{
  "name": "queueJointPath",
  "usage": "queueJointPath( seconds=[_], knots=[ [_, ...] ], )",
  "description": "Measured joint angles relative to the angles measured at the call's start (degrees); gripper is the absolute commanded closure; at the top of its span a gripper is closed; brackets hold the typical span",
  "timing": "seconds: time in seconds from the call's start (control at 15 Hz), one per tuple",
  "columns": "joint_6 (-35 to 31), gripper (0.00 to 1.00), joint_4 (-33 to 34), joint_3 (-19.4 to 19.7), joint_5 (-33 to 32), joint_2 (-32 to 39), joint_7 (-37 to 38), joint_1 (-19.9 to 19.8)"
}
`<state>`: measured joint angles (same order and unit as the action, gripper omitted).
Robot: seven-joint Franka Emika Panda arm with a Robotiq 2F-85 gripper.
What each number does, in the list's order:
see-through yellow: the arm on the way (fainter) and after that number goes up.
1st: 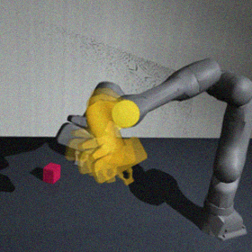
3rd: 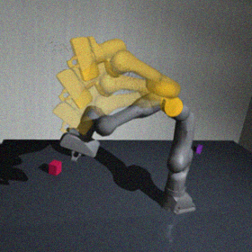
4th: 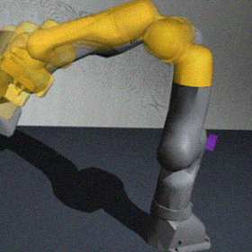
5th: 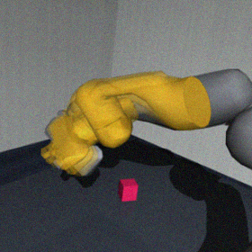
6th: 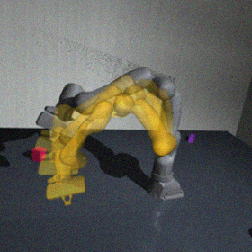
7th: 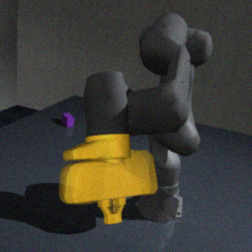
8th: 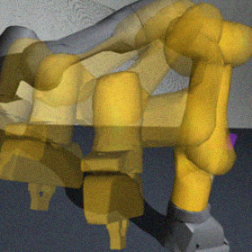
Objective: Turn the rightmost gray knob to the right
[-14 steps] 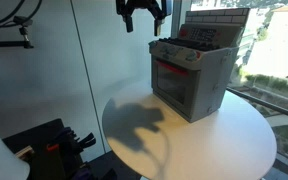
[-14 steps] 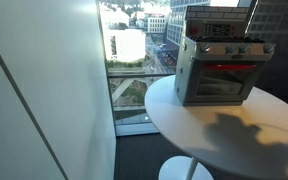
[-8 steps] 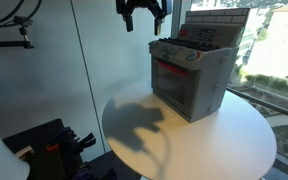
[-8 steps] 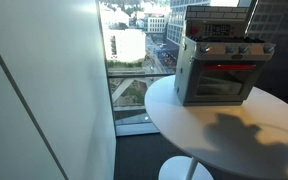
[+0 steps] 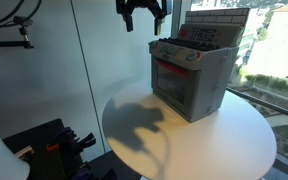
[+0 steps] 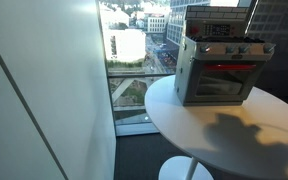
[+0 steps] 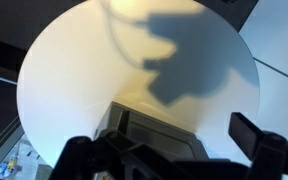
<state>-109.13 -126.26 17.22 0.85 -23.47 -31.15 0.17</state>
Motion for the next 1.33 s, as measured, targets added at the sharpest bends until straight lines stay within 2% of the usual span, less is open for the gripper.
queueJointPath(
  seconds=[0.53, 0.87, 1.33],
  knots=[
    [-0.95, 0.0, 0.5, -1.31, 0.69, 1.75, 0.18, -0.42],
    [-4.77, 0.0, 2.46, -2.51, 2.3, 4.72, 1.19, -0.42],
    [-12.85, 0.0, 4.9, -3.7, 4.48, 9.5, 8.2, -1.22]
  ],
)
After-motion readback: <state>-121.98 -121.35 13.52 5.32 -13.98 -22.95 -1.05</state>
